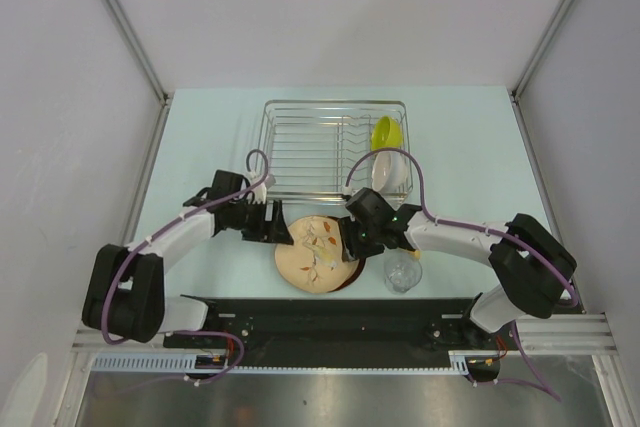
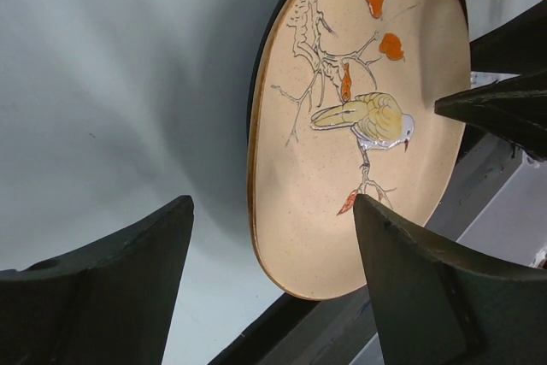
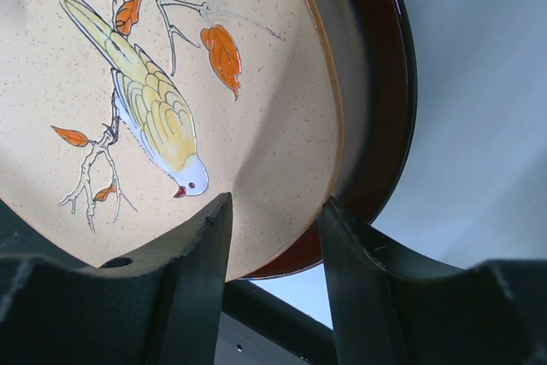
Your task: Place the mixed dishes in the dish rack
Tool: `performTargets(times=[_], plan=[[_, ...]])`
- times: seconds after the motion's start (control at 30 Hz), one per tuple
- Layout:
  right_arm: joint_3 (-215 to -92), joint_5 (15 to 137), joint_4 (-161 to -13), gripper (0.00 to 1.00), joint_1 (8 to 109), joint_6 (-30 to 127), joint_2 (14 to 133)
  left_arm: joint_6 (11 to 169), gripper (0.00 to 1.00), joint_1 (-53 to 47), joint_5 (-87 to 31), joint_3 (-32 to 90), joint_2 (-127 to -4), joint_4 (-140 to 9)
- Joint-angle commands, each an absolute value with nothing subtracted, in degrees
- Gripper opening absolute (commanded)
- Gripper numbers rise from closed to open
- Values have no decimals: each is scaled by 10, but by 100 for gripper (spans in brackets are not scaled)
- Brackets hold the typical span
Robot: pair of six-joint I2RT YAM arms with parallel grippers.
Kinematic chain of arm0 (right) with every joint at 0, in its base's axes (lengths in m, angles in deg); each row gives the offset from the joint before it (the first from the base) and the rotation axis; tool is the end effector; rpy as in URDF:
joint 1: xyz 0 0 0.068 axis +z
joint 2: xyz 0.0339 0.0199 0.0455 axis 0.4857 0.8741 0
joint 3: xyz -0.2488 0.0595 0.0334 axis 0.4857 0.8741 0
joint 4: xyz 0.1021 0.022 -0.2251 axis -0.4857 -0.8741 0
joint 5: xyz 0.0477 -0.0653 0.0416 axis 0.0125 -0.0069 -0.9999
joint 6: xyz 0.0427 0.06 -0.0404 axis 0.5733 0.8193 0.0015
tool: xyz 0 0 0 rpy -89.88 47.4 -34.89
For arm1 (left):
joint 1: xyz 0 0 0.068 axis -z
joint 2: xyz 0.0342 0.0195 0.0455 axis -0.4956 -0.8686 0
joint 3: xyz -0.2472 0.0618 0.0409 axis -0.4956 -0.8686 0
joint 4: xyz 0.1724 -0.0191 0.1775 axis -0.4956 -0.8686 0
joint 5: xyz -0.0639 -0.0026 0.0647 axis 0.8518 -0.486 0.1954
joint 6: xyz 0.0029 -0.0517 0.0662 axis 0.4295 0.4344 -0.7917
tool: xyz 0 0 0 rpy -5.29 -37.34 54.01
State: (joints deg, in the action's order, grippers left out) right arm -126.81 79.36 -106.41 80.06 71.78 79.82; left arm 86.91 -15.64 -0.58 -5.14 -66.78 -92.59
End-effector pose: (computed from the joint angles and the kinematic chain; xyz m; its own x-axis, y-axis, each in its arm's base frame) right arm 0.1868 0.2402 0.1401 -0.8659 -0.2776 -0.4161 -0.4256 0.8459 0.3213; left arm 0.2217 -0.0998 0.1393 -0.9243 0.1052 -0.3668 0.3161 0.7495 -0.5816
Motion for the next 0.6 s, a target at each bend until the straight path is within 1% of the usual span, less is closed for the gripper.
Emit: performTargets(times=[0.0, 0.17, 0.4, 0.43, 0.53, 0.57], plan=[[-1302, 804, -1052, 50, 813, 723, 790, 916, 81, -159, 0, -76, -630, -868], [-1306, 806, -1039, 50, 823, 722, 797, 941, 82, -159, 46, -112, -629, -825], [-1337, 809, -1025, 50, 850, 727, 838, 949, 82, -152, 95, -125, -655, -801], [-1339, 812, -1026, 50, 852, 728, 841, 949, 81, -150, 101, -124, -658, -799], [-1344, 816, -1025, 50, 854, 724, 844, 950, 70, -149, 111, -123, -667, -798], [-1345, 816, -1025, 50, 854, 724, 845, 946, 63, -148, 113, -119, -667, -803]])
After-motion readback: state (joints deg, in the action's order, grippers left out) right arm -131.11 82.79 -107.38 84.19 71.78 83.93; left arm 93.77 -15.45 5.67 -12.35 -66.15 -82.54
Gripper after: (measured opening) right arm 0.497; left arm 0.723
